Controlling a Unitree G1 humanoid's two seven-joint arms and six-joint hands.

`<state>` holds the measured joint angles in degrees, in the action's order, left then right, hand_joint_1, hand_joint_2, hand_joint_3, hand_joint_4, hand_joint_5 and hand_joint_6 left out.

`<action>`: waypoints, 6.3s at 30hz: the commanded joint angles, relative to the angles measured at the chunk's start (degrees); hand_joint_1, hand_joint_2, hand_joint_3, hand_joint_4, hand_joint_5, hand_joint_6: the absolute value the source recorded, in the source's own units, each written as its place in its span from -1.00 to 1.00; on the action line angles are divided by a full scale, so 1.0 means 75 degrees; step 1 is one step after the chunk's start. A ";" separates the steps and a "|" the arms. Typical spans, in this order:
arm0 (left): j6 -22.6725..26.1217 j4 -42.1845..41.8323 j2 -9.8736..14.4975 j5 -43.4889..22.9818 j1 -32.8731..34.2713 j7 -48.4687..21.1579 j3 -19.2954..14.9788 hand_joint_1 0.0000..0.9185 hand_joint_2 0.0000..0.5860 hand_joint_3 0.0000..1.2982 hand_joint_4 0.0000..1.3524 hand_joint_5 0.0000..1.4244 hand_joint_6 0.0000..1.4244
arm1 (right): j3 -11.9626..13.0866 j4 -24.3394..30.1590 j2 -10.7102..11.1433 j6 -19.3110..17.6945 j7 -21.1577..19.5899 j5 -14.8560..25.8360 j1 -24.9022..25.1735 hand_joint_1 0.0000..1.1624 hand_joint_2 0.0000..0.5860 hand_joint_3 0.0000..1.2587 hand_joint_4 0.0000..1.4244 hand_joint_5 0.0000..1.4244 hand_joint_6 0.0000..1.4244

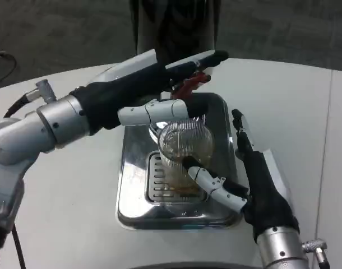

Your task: Grasp the cup under the faucet to collect the drink, then remove the cup.

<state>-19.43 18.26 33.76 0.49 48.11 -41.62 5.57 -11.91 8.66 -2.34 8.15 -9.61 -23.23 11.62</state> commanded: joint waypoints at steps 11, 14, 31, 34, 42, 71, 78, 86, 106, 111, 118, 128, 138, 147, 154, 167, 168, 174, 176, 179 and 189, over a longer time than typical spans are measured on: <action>-0.0123 0.0558 0.0332 0.0285 0.0098 -0.0216 0.0033 -1.00 -0.72 -0.91 -1.00 -0.86 -0.90 | -0.0116 -0.1308 -0.0377 -0.0423 -0.0742 0.0015 0.0618 0.10 -0.20 -1.00 -1.00 -1.00 -0.88; -0.0165 0.0641 0.0355 0.0286 0.0144 -0.0231 0.0028 -1.00 -0.72 -0.91 -1.00 -0.86 -0.90 | -0.0119 -0.1534 -0.0408 -0.0547 -0.0818 0.0076 0.0632 0.10 -0.19 -1.00 -1.00 -1.00 -0.87; -0.0309 0.0772 0.0403 0.0307 0.0288 -0.0316 0.0038 -1.00 -0.72 -0.91 -1.00 -0.86 -0.90 | -0.0059 -0.1199 -0.0338 -0.1031 -0.0889 0.0435 0.0203 0.03 -0.20 -1.00 -1.00 -1.00 -0.89; -0.0307 0.0774 0.0365 0.0318 0.0314 -0.0304 0.0058 -1.00 -0.72 -0.91 -1.00 -0.86 -0.90 | -0.0140 -0.0917 -0.0299 -0.1028 -0.0881 0.0396 -0.0051 0.02 -0.18 -1.00 -1.00 -1.00 -0.88; -0.0320 0.0858 0.0274 0.0368 0.0428 -0.0284 0.0135 -1.00 -0.72 -0.90 -1.00 -0.86 -0.90 | -0.0219 -0.0904 -0.0153 -0.0750 -0.0544 0.0236 0.0016 0.18 -0.18 -1.00 -1.00 -1.00 -0.89; -0.1287 0.1577 0.0306 0.1068 0.0897 -0.0186 0.0516 -1.00 -0.71 -0.89 -1.00 -0.86 -0.90 | -0.0394 -0.2052 -0.0507 -0.0616 -0.1115 -0.0066 0.0749 0.33 -0.25 -1.00 -1.00 -1.00 -0.90; -0.1311 0.1665 0.0305 0.1070 0.0943 -0.0186 0.0532 -1.00 -0.69 -0.89 -1.00 -0.86 -0.90 | -0.0476 -0.2225 -0.0629 -0.0601 -0.1296 -0.0068 0.0828 0.32 -0.26 -1.00 -1.00 -1.00 -0.91; -0.1311 0.1672 0.0334 0.1049 0.0933 -0.0191 0.0523 -1.00 -0.68 -0.88 -1.00 -0.86 -0.90 | -0.0548 -0.2408 -0.0698 -0.0648 -0.1465 -0.0022 0.0932 0.31 -0.25 -1.00 -1.00 -1.00 -0.91; -0.1258 0.1414 0.0454 0.1074 0.0811 -0.0230 0.0492 -1.00 -0.68 -0.88 -1.00 -0.86 -0.90 | -0.0732 -0.2894 -0.1059 -0.0308 -0.1914 0.0033 0.1333 0.28 -0.24 -1.00 -1.00 -1.00 -0.91; -0.1258 0.1406 0.0468 0.1117 0.0802 -0.0236 0.0474 -1.00 -0.68 -0.88 -1.00 -0.86 -0.90 | -0.0758 -0.2978 -0.1076 -0.0309 -0.1998 0.0080 0.1368 0.27 -0.22 -1.00 -1.00 -1.00 -0.91; -0.1368 0.1407 0.0499 0.1257 0.0875 -0.0207 0.0530 -1.00 -0.68 -0.88 -1.00 -0.86 -0.90 | -0.0820 -0.3106 -0.1153 -0.0203 -0.2190 0.0041 0.1427 0.26 -0.21 -1.00 -1.00 -1.00 -0.91; -0.1440 0.1357 0.0513 0.1388 0.0923 -0.0167 0.0597 -1.00 -0.66 -0.88 -1.00 -0.86 -0.90 | -0.0934 -0.3289 -0.1289 0.0030 -0.2589 0.0015 0.1528 0.24 -0.18 -1.00 -0.98 -1.00 -0.91; -0.1447 0.1364 0.0541 0.1401 0.0891 -0.0111 0.0672 -1.00 -0.66 -0.88 -0.99 -0.86 -0.90 | -0.1028 -0.3612 -0.1447 -0.0191 -0.2969 0.0123 0.1611 0.22 -0.18 -1.00 -0.90 -0.94 -0.89; -0.1494 0.1434 0.0638 0.1417 0.0848 -0.0095 0.0716 -1.00 -0.66 -0.86 -0.98 -0.86 -0.90 | -0.1049 -0.3855 -0.1539 -0.0564 -0.3377 0.0172 0.1637 0.28 -0.13 -0.78 -0.73 -0.78 -0.79; -0.1488 0.1409 0.0651 0.1420 0.0819 -0.0085 0.0739 -1.00 -0.66 -0.86 -0.97 -0.86 -0.90 | -0.1069 -0.3989 -0.1661 -0.0786 -0.3624 0.0352 0.1641 0.33 -0.13 -0.64 -0.61 -0.68 -0.70; -0.1506 0.1381 0.0694 0.1408 0.0764 -0.0094 0.0743 -1.00 -0.65 -0.86 -0.96 -0.86 -0.90 | -0.1176 -0.3990 -0.1654 -0.1022 -0.3880 0.0422 0.1617 0.33 -0.13 -0.53 -0.54 -0.60 -0.62; -0.1506 0.1376 0.0693 0.1406 0.0758 -0.0090 0.0740 -1.00 -0.65 -0.86 -0.96 -0.86 -0.90 | -0.1188 -0.3969 -0.1647 -0.1027 -0.3908 0.0409 0.1604 0.33 -0.13 -0.52 -0.52 -0.59 -0.60; -0.1512 0.1326 0.0678 0.1423 0.0726 -0.0046 0.0740 -1.00 -0.65 -0.86 -0.96 -0.86 -0.90 | -0.1208 -0.3846 -0.1592 -0.1079 -0.4008 0.0408 0.1544 0.33 -0.11 -0.46 -0.44 -0.53 -0.56; -0.1508 0.1302 0.0673 0.1427 0.0722 -0.0030 0.0738 -1.00 -0.65 -0.86 -0.96 -0.86 -0.90 | -0.1234 -0.3812 -0.1569 -0.1081 -0.4068 0.0352 0.1511 0.32 -0.10 -0.46 -0.44 -0.52 -0.56; -0.1502 0.1271 0.0665 0.1432 0.0710 -0.0006 0.0728 -1.00 -0.65 -0.86 -0.96 -0.86 -0.90 | -0.1224 -0.3785 -0.1566 -0.1092 -0.4090 0.0381 0.1469 0.30 -0.11 -0.43 -0.43 -0.49 -0.56; -0.1529 0.1233 0.0631 0.1435 0.0697 0.0130 0.0658 -1.00 -0.65 -0.86 -0.96 -0.85 -0.90 | -0.1203 -0.3722 -0.1453 -0.1081 -0.4034 0.0397 0.1416 0.26 -0.09 -0.39 -0.39 -0.44 -0.52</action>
<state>-32.17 26.38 37.27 8.92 55.55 -40.32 9.96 -21.09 -19.83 -6.88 -0.07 -39.84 -20.96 23.58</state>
